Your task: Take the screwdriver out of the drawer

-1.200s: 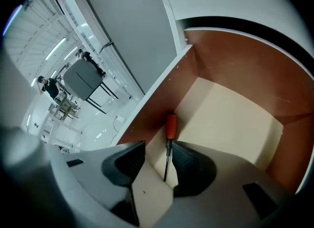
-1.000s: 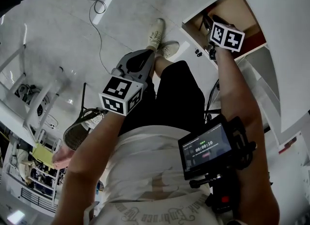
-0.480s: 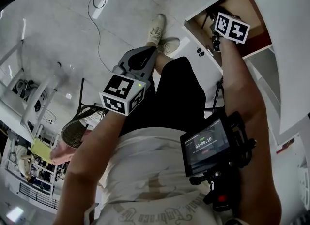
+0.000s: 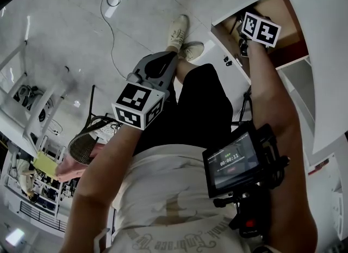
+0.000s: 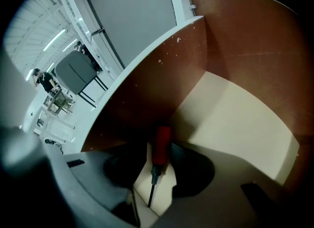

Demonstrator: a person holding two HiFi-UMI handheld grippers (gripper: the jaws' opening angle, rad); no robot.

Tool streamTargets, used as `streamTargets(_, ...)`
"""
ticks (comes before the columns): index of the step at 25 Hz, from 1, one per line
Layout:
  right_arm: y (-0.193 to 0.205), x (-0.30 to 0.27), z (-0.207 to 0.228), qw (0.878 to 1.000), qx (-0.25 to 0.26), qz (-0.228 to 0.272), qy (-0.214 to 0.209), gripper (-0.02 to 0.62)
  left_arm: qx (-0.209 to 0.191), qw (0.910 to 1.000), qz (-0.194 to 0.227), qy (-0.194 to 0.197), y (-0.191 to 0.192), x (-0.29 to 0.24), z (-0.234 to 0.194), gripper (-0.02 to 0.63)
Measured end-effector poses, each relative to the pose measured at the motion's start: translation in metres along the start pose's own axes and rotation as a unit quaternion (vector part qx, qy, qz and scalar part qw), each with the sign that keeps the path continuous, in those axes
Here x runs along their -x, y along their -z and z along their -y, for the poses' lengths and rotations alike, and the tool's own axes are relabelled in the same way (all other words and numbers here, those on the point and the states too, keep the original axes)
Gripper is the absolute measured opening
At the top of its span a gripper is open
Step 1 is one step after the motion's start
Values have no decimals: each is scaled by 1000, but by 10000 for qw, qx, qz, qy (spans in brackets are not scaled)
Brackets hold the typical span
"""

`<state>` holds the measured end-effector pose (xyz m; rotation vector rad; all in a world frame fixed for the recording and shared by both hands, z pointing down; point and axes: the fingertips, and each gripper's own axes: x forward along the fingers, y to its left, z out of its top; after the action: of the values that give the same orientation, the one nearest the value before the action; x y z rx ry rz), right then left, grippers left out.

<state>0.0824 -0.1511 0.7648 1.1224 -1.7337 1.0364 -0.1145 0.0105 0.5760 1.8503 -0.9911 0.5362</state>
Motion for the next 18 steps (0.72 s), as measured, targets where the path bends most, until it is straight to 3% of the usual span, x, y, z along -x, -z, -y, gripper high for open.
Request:
streamTargets(6,10,0,18,10000,-14,-12,74,124,-47,10000,-77,12,9,-10,13,20)
streamTargets(18,10,17,13,9995,-232,173,-134,110,-178,9998,-112,61,5,-5,15,20)
